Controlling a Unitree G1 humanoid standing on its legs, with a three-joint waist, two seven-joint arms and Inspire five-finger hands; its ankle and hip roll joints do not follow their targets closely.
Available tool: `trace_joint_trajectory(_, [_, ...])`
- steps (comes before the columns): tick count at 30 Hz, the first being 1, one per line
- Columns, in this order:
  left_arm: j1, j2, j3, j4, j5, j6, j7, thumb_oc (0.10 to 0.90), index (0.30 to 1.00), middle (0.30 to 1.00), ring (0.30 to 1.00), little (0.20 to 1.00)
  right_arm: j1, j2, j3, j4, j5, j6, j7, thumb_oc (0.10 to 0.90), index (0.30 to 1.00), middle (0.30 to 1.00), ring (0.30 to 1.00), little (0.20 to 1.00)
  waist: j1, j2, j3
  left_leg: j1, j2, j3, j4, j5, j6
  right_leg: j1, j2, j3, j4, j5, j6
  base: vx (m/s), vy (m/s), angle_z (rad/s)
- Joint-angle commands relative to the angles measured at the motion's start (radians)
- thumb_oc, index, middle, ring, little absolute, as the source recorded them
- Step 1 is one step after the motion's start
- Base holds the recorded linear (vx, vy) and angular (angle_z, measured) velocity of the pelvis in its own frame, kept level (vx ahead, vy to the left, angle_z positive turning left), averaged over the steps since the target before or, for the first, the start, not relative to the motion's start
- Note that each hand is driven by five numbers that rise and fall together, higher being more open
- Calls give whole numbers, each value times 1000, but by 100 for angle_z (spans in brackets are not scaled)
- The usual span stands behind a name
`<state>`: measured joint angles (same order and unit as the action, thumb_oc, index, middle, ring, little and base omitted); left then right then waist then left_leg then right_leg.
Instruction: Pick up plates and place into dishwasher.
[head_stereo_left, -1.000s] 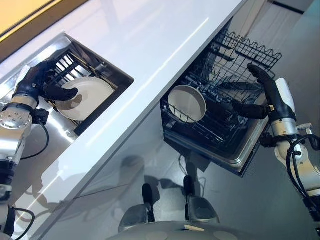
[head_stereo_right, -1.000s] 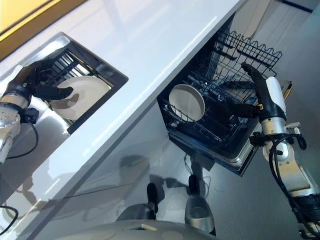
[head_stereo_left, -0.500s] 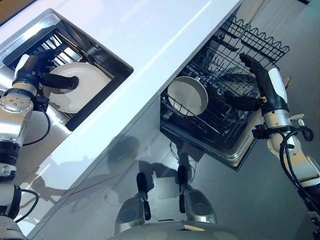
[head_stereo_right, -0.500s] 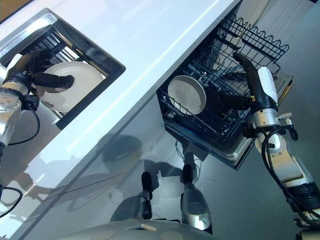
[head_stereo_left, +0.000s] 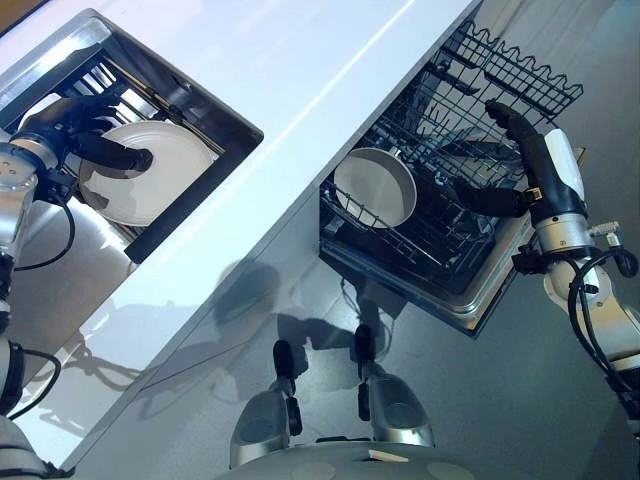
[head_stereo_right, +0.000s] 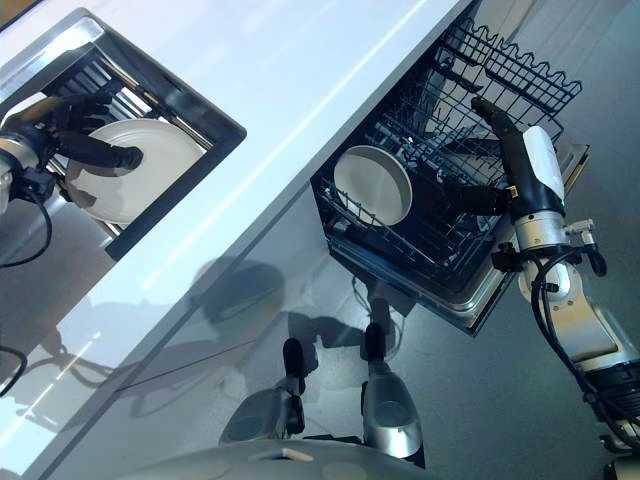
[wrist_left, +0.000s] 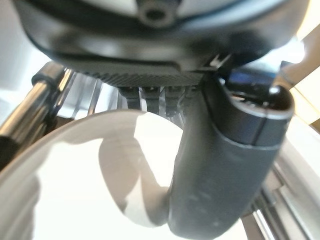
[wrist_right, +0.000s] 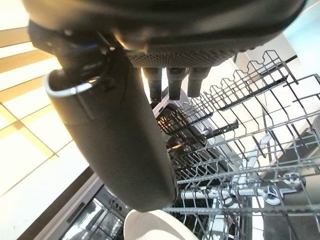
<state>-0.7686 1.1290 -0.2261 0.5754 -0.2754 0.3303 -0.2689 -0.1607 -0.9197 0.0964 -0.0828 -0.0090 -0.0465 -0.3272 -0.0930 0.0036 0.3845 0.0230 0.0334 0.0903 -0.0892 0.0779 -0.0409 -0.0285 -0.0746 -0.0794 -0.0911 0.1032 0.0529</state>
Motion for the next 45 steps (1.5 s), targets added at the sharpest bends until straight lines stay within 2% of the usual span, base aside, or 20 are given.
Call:
trace_joint_trajectory(1, [-38, 102, -60, 81, 52, 12, 9, 325, 493, 493, 493, 425, -94, -79, -37, -51, 31, -55, -88, 800, 900, 900, 900, 900, -2, -5, -84, -2, -66, 16, 8, -55, 37, 11, -21, -24, 33, -8, 99, 44, -32, 4])
trace_joint_trajectory(2, [-41, 102, -62, 81, 46, 13, 5, 144, 338, 338, 338, 244, -88, -77, -39, -50, 33, -56, -91, 800, 900, 900, 900, 900, -2, -3, -89, 1, -67, 15, 8, -57, 37, 14, -21, -25, 32, -9, 99, 45, -34, 4])
trace_joint_trajectory(3, [-41, 101, -62, 80, 42, 15, 2, 100, 300, 300, 300, 200, -83, -75, -42, -50, 34, -57, -93, 800, 900, 900, 900, 900, -1, -1, -93, 2, -67, 14, 8, -57, 37, 16, -21, -26, 32, -9, 98, 45, -36, 2])
trace_joint_trajectory(13, [75, 75, 23, 36, 94, 20, -38, 100, 300, 300, 300, 200, -8, -30, -88, -56, 30, -64, -92, 800, 900, 900, 900, 900, 9, 13, -148, 32, -75, -6, 4, -65, 34, 55, -13, -31, 20, -19, 93, 60, -40, 1])
trace_joint_trajectory(22, [119, 86, 77, -24, 103, -32, 39, 100, 300, 300, 300, 200, 9, -9, -96, -56, 41, -69, -86, 800, 900, 900, 900, 900, 21, 19, -187, 42, -77, -19, 2, -58, 30, 70, -10, -38, 17, -20, 89, 9, -43, 2])
trace_joint_trajectory(28, [96, 131, 101, -68, 106, -123, 193, 100, 300, 300, 300, 200, 25, -12, -104, -53, 51, -96, -79, 800, 900, 900, 900, 900, 25, 23, -216, 49, -77, -26, 2, -57, 25, 81, -6, -37, 16, -24, 86, -1, -4, 2])
trace_joint_trajectory(35, [10, 230, 106, -141, 162, -275, 488, 100, 300, 300, 300, 200, 50, -20, -114, -50, 75, -149, -61, 800, 900, 900, 900, 900, 28, 27, -245, 57, -77, -32, 2, -62, 21, 93, -3, -38, 17, -36, 79, -9, -7, 7])
trace_joint_trajectory(41, [-8, 273, 125, -281, 242, -345, 688, 100, 300, 300, 300, 200, 52, -7, -106, -58, 93, -165, -59, 800, 900, 900, 900, 900, 35, 24, -265, 66, -77, -38, 2, -68, 16, 105, -3, -44, 18, -45, 74, -9, -4, 4])
trace_joint_trajectory(45, [13, 267, 165, -388, 227, -369, 763, 100, 300, 300, 300, 200, 46, 4, -110, -71, 173, -191, -39, 800, 900, 900, 900, 900, 39, 21, -277, 72, -77, -41, 2, -71, 13, 113, -2, -47, 18, -50, 71, -8, -2, 5])
